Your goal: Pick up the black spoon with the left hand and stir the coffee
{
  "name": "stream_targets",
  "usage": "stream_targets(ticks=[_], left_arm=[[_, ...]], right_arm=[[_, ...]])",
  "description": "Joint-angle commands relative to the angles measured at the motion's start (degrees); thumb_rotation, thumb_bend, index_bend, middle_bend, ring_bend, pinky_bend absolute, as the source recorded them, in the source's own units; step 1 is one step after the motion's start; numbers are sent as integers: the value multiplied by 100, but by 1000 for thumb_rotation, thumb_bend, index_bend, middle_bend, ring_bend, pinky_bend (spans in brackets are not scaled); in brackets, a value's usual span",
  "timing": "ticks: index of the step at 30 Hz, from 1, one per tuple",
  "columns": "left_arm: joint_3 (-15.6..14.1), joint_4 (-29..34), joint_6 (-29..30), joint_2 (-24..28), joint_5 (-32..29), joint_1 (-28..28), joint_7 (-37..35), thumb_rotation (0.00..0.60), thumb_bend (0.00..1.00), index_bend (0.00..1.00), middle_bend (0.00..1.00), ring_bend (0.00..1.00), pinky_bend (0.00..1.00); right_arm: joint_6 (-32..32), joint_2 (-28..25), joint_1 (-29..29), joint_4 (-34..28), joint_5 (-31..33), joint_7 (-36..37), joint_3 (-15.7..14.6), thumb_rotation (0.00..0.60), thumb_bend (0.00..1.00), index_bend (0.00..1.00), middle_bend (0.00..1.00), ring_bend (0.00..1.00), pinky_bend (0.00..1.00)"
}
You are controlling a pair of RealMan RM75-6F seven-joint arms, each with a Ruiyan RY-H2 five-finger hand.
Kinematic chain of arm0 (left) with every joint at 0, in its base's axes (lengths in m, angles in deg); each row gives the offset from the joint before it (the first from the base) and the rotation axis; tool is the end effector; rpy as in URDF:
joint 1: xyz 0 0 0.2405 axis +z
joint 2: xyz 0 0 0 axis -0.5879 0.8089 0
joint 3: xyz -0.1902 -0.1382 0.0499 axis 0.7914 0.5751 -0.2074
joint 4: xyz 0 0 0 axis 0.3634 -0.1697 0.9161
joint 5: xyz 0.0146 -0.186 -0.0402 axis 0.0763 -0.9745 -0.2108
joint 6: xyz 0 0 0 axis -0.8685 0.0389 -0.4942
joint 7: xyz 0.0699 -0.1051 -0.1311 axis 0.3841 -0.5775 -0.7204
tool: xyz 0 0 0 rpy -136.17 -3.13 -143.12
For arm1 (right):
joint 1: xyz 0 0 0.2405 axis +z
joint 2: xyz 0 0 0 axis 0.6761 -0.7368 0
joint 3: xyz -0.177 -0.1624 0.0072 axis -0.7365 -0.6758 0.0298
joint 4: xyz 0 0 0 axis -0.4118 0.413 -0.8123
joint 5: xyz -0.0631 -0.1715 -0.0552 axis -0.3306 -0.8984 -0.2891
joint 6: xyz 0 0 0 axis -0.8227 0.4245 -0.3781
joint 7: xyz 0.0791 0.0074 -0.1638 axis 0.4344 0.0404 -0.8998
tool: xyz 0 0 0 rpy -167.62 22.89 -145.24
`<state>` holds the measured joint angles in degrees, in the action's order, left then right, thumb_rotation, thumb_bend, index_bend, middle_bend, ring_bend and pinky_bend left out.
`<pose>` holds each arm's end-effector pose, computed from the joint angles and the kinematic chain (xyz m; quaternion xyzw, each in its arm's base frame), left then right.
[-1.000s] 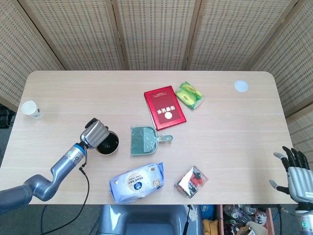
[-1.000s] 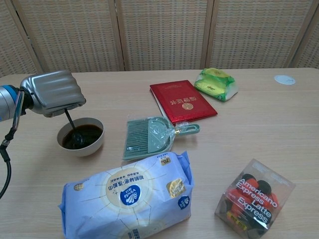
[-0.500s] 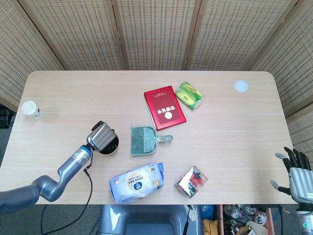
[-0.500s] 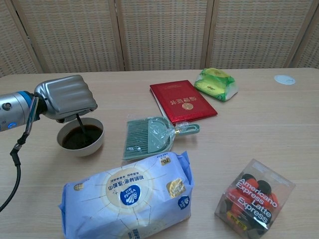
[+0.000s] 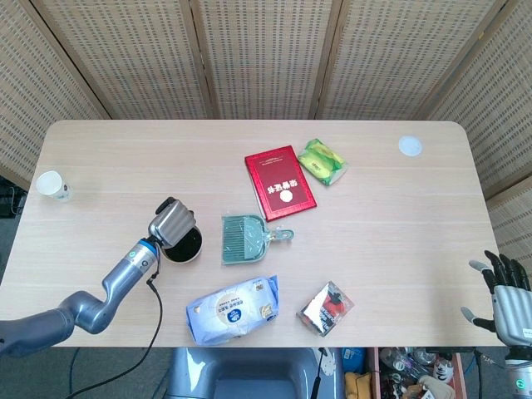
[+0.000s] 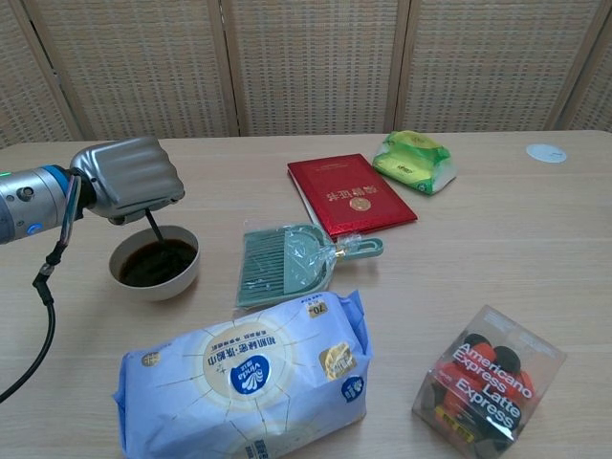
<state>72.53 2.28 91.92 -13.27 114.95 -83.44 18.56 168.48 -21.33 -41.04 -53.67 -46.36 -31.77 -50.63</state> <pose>-0.1574 0.3918 -0.0257 -0.8537 0.0887 -0.1086 0.5016 -0.3318 -0.2006 0.1680 0.5604 -0.4194 0.3438 0.6260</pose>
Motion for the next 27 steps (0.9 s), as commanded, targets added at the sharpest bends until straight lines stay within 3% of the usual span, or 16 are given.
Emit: stream_targets(ticks=[1, 8, 14, 27], left_arm=[[-108, 136, 61, 150, 17, 94, -29, 600, 437, 633, 916, 820, 791], [-270, 492, 226, 414, 147, 234, -181, 600, 437, 633, 916, 820, 791], [-215, 667, 141, 335, 124, 140, -233, 600, 437, 633, 916, 819, 791], [-12, -3, -47, -91, -164, -85, -166, 600, 438, 633, 916, 819, 791]], right_arm=[[4, 1, 6, 4, -15, 8, 4, 600, 124, 247, 156, 12, 39], [24, 16, -2, 19, -43, 45, -1, 600, 124, 247, 156, 12, 39], [69, 11, -30, 25, -51, 56, -2, 600, 124, 247, 156, 12, 39], [68, -2, -72, 37, 4, 69, 4, 600, 124, 247, 157, 12, 39]])
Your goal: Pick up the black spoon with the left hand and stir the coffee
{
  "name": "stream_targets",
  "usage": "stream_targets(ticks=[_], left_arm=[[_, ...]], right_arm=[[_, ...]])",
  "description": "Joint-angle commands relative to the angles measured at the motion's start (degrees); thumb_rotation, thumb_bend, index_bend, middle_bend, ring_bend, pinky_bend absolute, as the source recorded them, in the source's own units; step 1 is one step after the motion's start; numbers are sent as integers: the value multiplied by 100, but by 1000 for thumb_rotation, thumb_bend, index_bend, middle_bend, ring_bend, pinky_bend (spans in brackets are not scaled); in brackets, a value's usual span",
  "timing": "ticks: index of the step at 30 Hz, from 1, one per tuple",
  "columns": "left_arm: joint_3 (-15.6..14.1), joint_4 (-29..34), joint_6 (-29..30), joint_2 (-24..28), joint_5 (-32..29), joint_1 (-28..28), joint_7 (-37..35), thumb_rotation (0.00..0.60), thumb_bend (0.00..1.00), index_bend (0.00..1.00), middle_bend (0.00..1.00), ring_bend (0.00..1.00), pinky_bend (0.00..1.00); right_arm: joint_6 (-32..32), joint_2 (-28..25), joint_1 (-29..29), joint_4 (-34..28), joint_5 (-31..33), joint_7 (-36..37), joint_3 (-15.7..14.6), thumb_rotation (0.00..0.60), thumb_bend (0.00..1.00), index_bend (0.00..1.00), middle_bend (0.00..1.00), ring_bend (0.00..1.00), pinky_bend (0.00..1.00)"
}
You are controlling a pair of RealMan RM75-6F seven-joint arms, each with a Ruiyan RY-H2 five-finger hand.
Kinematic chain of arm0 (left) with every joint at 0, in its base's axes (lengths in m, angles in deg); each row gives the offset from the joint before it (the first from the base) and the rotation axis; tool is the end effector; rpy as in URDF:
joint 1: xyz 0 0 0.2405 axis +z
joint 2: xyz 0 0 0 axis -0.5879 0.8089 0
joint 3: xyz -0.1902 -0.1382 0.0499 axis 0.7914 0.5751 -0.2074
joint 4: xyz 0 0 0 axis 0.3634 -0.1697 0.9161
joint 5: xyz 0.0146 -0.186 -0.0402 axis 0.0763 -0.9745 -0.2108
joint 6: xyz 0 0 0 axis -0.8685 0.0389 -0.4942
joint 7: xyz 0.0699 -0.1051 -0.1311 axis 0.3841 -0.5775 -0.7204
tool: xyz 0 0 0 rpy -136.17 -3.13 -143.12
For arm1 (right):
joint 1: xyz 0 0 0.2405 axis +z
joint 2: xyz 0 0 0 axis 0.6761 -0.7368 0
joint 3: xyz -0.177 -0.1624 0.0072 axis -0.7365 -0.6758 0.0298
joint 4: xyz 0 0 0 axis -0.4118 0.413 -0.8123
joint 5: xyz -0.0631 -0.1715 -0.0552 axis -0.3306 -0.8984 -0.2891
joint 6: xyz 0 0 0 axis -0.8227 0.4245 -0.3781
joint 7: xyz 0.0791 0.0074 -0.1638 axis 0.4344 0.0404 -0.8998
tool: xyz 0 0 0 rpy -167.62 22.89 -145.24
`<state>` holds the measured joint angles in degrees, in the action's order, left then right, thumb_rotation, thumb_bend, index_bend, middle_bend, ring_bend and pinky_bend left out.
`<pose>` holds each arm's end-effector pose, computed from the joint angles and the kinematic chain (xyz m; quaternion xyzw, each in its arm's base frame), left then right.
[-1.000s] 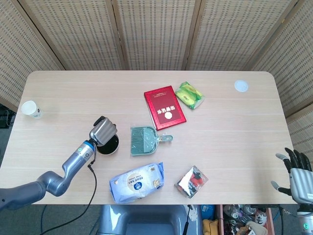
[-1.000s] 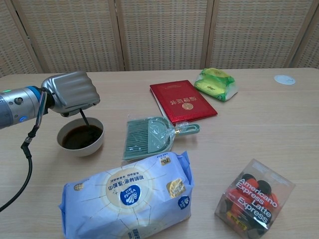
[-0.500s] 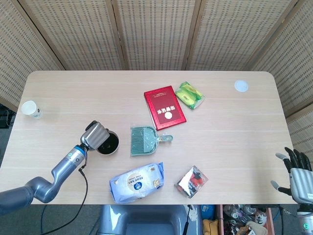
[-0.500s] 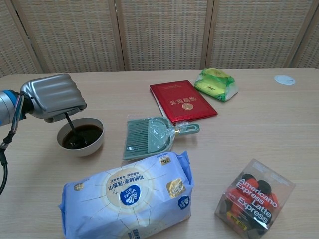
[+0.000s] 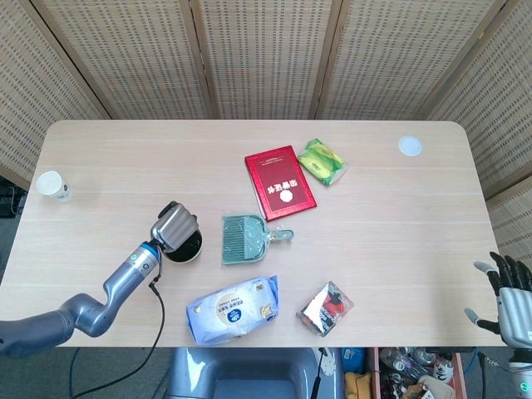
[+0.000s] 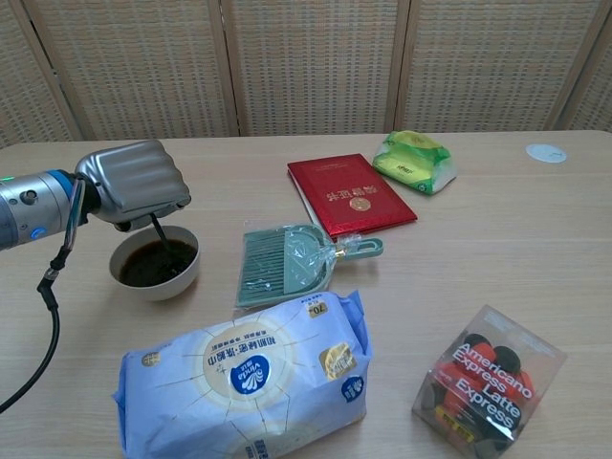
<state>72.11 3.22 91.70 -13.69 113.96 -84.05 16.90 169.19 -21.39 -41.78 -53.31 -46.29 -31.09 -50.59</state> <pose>-0.1525 0.3884 -0.0319 -0.8596 0.0691 -0.1214 0.4915 -0.3347 -0.1965 0.1714 0.5537 -0.4201 0.3449 0.6308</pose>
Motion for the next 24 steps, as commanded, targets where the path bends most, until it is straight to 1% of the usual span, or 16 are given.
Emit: stream_targets(ticks=[1, 5, 9, 14, 20, 24], left_arm=[[31, -125, -24, -54, -85, -21, -2, 600, 438, 633, 916, 819, 791], [-19, -119, 27, 33, -116, 39, -48, 600, 438, 633, 916, 820, 791], [-145, 144, 164, 274, -32, 167, -143, 600, 438, 633, 916, 820, 791], [-212, 384, 246, 444, 49, 232, -263, 600, 438, 633, 916, 819, 791], [-265, 553, 178, 497, 67, 228, -307, 600, 439, 633, 916, 819, 791], [-282, 530, 165, 403, 138, 176, -236, 600, 438, 633, 916, 819, 790]], right_arm=[[-6, 7, 3, 2, -4, 3, -1, 600, 124, 247, 157, 12, 39], [-26, 18, 12, 18, -9, 12, 1, 600, 124, 247, 157, 12, 39], [-25, 31, 18, 43, -20, 35, 8, 600, 124, 247, 157, 12, 39], [-23, 46, 12, 66, -21, 60, 8, 600, 124, 247, 157, 12, 39], [-16, 58, -16, 84, 2, 85, -1, 600, 124, 247, 157, 12, 39], [4, 51, -33, 81, 8, 84, 1, 600, 124, 247, 157, 12, 39]])
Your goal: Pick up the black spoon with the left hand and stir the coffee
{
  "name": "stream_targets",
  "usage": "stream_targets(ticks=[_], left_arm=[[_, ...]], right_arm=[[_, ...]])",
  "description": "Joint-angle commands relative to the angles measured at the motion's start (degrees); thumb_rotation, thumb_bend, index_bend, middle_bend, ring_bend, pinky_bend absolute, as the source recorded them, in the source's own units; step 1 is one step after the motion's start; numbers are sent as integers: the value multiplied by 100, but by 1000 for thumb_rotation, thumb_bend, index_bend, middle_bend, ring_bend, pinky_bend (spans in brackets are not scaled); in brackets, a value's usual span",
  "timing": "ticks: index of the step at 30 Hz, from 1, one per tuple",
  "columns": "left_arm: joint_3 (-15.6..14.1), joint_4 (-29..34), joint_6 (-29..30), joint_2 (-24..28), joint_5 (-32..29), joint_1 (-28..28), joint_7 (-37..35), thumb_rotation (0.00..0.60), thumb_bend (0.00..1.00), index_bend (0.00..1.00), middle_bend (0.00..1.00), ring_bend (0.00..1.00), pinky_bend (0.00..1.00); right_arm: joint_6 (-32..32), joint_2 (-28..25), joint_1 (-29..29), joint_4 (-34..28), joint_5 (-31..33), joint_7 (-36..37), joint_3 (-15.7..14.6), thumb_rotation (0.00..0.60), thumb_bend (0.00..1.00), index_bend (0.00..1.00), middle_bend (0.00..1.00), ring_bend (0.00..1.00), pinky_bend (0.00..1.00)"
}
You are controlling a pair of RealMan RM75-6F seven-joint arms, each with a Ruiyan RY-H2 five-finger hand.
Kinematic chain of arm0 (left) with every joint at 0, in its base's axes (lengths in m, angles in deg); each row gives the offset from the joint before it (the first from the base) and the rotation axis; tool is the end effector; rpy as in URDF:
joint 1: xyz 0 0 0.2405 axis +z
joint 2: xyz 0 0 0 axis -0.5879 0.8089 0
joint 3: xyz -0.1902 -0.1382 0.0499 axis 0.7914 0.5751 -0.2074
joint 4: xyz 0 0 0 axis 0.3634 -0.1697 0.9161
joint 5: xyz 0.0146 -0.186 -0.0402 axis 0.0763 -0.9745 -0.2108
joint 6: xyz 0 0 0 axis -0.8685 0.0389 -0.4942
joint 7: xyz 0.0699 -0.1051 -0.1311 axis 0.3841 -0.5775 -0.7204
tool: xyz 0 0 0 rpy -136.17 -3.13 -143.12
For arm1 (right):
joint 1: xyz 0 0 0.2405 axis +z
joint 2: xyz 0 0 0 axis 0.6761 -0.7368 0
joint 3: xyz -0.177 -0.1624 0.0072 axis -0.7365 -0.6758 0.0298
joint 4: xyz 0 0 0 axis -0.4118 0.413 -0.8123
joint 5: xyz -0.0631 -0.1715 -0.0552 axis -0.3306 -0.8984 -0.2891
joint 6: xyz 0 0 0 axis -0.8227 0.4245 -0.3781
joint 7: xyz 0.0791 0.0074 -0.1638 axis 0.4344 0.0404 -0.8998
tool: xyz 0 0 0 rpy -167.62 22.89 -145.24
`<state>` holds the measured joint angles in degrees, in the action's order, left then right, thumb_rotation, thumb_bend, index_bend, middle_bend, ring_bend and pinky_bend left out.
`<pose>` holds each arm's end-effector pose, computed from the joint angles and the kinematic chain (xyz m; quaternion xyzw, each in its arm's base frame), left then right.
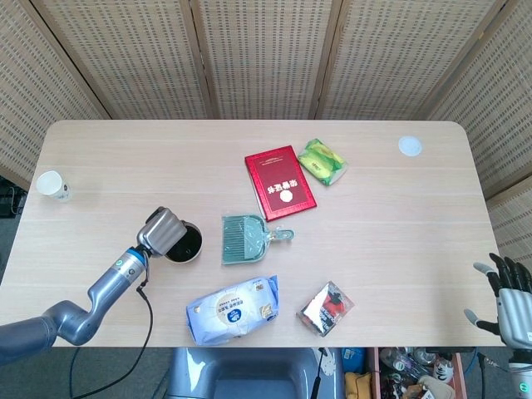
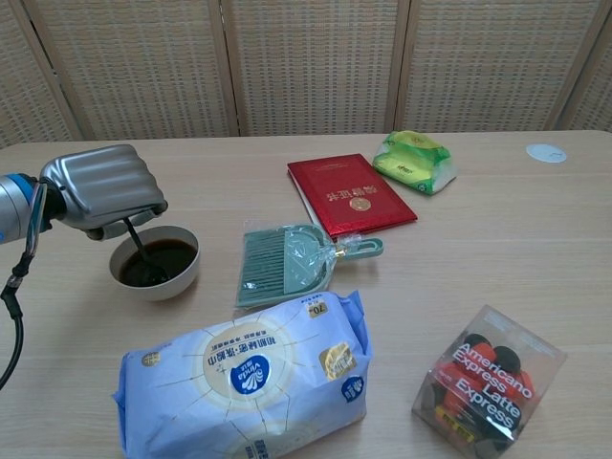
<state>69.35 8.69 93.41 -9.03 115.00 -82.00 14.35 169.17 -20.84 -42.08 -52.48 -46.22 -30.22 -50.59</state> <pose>-0.1676 0.3714 -0.0178 -0.8678 0.0495 -0.1241 0.4786 -0.3378 -0.1947 0.1700 0.5496 -0.4248 0.3462 0.6306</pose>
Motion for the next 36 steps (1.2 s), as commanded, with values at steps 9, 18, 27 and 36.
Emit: stream_targets(ticks=[9, 18, 27, 36], left_arm=[[158, -425, -66, -423, 7, -205, 85, 600, 438, 633, 916, 819, 790], [258, -836, -97, -624, -163, -225, 25, 600, 438, 633, 916, 819, 791], [103, -307, 3, -240, -135, -42, -137, 600, 438, 633, 916, 819, 791], [156, -101, 21, -262, -91, -131, -75, 600, 440, 633, 916, 819, 791]], right_arm=[[31, -2, -43, 0, 21, 7, -2, 600, 124, 247, 157, 12, 39], [32, -5, -78, 9, 52, 1, -11, 600, 124, 247, 157, 12, 39], [-3, 42, -54, 79, 39, 65, 6, 600, 124, 247, 157, 12, 39], [16, 48, -60, 116, 40, 113, 29, 600, 124, 247, 157, 12, 39]])
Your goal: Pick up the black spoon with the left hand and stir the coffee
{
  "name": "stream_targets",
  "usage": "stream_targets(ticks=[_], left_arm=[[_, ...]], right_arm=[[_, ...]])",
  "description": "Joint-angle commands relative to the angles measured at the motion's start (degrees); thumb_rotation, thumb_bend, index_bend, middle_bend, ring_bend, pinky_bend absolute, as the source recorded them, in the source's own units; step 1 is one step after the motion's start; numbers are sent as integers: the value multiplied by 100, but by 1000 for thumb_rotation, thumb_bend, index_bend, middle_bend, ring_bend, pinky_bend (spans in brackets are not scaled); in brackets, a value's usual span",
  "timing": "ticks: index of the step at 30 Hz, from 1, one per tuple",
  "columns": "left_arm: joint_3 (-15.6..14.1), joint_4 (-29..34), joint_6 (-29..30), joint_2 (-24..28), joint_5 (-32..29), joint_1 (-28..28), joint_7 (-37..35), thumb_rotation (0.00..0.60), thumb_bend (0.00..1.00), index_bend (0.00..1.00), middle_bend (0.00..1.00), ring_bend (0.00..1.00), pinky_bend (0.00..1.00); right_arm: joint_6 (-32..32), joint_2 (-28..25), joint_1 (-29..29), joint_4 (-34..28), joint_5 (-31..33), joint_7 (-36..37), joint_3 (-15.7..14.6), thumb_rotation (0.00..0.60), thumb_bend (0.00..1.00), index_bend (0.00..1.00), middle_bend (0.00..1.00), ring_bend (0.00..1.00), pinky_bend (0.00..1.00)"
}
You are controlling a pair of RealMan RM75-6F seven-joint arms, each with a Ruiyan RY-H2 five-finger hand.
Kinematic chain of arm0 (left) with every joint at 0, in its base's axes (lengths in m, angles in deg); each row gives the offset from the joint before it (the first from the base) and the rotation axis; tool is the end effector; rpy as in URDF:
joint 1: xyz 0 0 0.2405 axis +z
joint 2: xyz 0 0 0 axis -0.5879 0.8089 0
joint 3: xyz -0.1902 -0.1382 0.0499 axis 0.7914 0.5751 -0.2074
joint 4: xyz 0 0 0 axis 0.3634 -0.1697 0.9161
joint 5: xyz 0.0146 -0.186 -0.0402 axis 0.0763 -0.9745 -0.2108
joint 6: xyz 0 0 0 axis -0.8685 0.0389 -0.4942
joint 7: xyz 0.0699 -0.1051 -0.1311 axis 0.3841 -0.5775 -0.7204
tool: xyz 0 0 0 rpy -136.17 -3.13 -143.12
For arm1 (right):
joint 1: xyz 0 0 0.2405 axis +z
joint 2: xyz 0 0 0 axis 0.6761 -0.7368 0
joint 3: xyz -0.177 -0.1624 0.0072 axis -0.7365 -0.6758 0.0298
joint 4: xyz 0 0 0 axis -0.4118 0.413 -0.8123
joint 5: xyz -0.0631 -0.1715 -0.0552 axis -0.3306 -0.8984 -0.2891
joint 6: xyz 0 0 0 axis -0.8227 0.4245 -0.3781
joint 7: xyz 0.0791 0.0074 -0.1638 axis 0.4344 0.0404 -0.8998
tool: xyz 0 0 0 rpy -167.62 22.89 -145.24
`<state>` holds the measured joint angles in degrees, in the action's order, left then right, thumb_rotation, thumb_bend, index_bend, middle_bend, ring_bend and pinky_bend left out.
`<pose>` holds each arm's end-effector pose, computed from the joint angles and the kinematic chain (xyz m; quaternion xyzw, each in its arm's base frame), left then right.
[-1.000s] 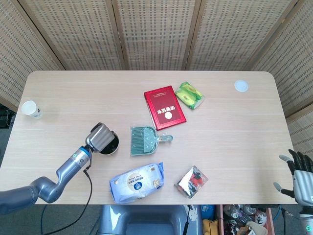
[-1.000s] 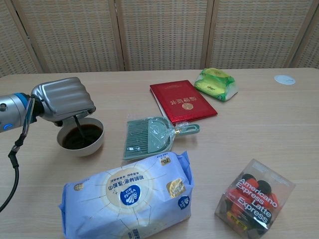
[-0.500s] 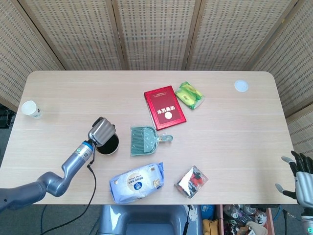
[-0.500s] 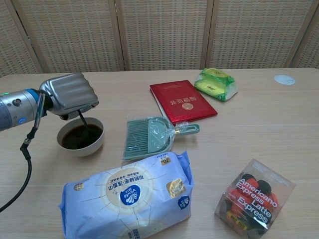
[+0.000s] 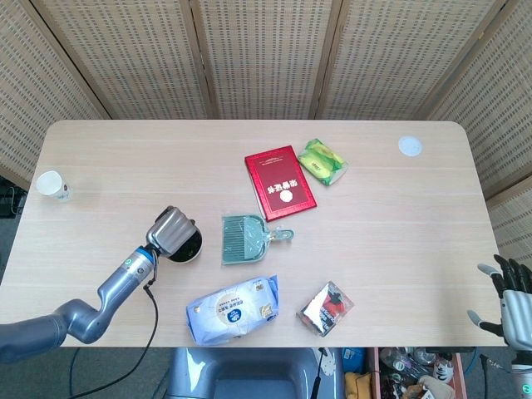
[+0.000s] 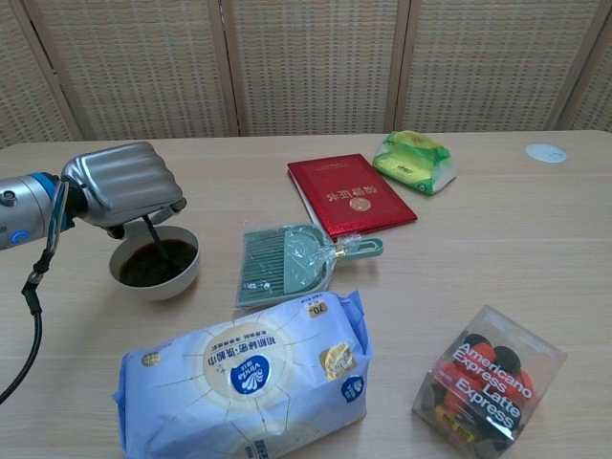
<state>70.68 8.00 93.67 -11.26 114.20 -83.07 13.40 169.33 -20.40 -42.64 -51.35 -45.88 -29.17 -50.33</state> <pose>-0.1523 0.3749 -0.0264 -0.8644 0.0361 -0.1477 0.4793 -0.3430 -0.1920 0.1715 0.5418 -0.4279 0.3467 0.6350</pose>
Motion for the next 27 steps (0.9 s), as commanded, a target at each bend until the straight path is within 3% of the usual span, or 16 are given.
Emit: stream_targets(ticks=[1, 6, 20, 27], left_arm=[[34, -51, -14, -61, -23, -34, 25, 600, 439, 633, 916, 819, 791], [143, -295, -89, -199, -167, -117, 75, 600, 439, 633, 916, 819, 791], [20, -162, 14, -59, -281, 34, 104, 600, 434, 633, 916, 820, 791], [28, -11, 87, 4, -300, 39, 180, 600, 291, 633, 916, 819, 791]], right_arm=[[-1, 4, -5, 6, 13, 11, 5, 600, 124, 247, 157, 12, 39], [15, -6, -7, 2, 8, 10, 20, 600, 124, 247, 157, 12, 39], [-5, 1, 33, 4, -52, 36, 28, 600, 124, 247, 157, 12, 39], [9, 1, 23, 3, -49, 46, 29, 600, 124, 247, 160, 12, 39]])
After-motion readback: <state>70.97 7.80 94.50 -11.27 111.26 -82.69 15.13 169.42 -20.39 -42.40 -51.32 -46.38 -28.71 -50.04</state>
